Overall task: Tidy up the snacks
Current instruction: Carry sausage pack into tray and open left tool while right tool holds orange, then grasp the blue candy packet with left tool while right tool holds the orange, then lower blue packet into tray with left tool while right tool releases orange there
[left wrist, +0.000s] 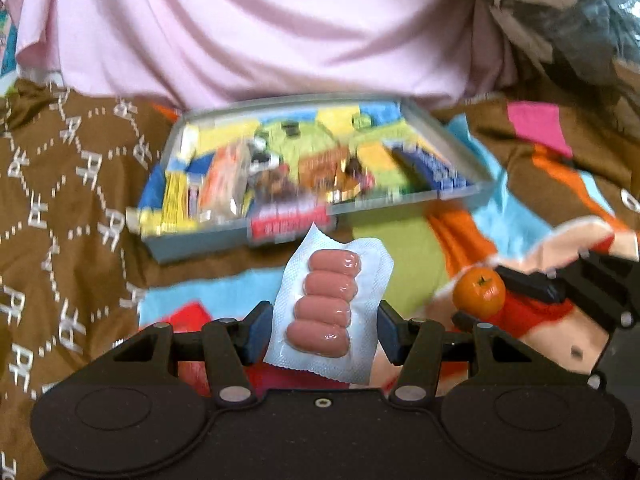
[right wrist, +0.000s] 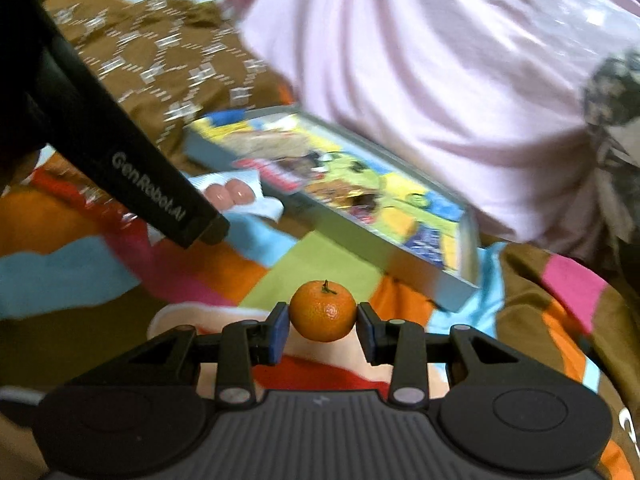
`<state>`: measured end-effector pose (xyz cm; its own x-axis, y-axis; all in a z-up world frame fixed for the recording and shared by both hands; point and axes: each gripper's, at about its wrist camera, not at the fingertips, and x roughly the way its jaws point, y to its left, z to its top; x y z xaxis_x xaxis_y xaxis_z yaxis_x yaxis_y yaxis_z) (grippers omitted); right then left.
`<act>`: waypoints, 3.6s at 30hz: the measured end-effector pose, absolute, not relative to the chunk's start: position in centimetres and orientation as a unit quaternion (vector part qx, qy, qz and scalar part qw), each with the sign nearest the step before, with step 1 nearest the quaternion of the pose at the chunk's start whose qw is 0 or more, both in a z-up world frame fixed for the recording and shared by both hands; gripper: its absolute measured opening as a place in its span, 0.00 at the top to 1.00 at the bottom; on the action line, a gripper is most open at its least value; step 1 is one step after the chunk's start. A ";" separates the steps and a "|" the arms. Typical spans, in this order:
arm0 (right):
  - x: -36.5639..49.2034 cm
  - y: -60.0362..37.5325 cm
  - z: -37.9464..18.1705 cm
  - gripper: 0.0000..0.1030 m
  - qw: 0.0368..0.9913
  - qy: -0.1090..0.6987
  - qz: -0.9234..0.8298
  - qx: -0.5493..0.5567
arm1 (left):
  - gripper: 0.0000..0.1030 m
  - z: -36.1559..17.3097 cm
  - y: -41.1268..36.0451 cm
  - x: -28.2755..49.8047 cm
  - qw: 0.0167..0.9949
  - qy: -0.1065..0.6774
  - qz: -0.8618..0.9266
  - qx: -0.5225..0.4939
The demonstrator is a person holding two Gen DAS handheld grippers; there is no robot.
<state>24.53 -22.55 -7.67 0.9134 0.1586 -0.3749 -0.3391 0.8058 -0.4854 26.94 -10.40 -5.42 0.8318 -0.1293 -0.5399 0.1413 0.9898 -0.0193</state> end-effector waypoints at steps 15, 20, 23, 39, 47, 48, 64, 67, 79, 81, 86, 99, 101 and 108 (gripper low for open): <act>29.2 -27.4 -4.0 0.60 0.986 0.097 0.002 -0.136 | 0.57 -1.9 -15.6 35.7 0.972 0.224 -0.067 -0.009; 30.3 -27.8 -4.9 0.60 0.983 0.122 0.009 -0.138 | 0.57 -3.6 -15.1 35.9 0.967 0.244 -0.068 -0.005; 30.5 -27.7 -5.2 0.60 0.982 0.129 0.009 -0.138 | 0.57 -3.9 -14.3 35.7 0.968 0.244 -0.067 -0.010; 30.2 -27.3 -5.3 0.60 0.980 0.120 0.006 -0.157 | 0.44 -6.1 -11.9 30.3 0.954 0.279 -0.109 0.001; 29.7 -27.0 -4.9 0.60 0.980 0.111 0.018 -0.166 | 0.27 -8.8 -12.0 28.4 0.934 0.320 -0.158 0.006; 29.6 -26.9 -4.9 0.60 0.980 0.110 0.020 -0.167 | 0.26 -9.2 -12.0 28.2 0.931 0.325 -0.164 0.008; 29.5 -26.6 -4.9 0.60 0.978 0.112 0.026 -0.172 | 0.18 -12.3 -13.0 29.8 0.903 0.375 -0.206 0.039; 29.5 -26.6 -4.8 0.60 0.978 0.112 0.027 -0.171 | 0.43 -12.0 -13.4 30.0 0.908 0.364 -0.202 0.035; 29.4 -26.5 -4.7 0.60 0.979 0.106 0.030 -0.172 | 0.73 -10.3 -14.5 28.2 0.929 0.307 -0.197 0.063; 29.4 -26.6 -4.7 0.60 0.980 0.104 0.028 -0.170 | 0.76 -10.0 -15.0 27.7 0.933 0.291 -0.197 0.080; 29.3 -26.8 -4.6 0.60 0.981 0.096 0.022 -0.165 | 0.84 -8.5 -15.5 27.8 0.946 0.253 -0.177 0.100; 30.2 -28.3 -3.8 0.60 0.987 0.068 0.008 -0.145 | 0.84 -4.6 -14.8 30.1 0.966 0.197 -0.151 0.071; 30.8 -28.3 -3.9 0.60 0.987 0.067 0.008 -0.144 | 0.84 -3.6 -14.8 30.8 0.970 0.184 -0.147 0.059; 33.1 -28.7 -4.2 0.60 0.990 0.083 0.008 -0.116 | 0.84 -1.6 -15.2 34.9 0.978 0.170 -0.117 0.017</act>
<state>33.13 -28.73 -4.16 0.9860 -0.0029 -0.1666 -0.0357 0.9729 -0.2284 34.91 -15.24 -1.59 0.9150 -0.2231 -0.3363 0.2349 0.9720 -0.0058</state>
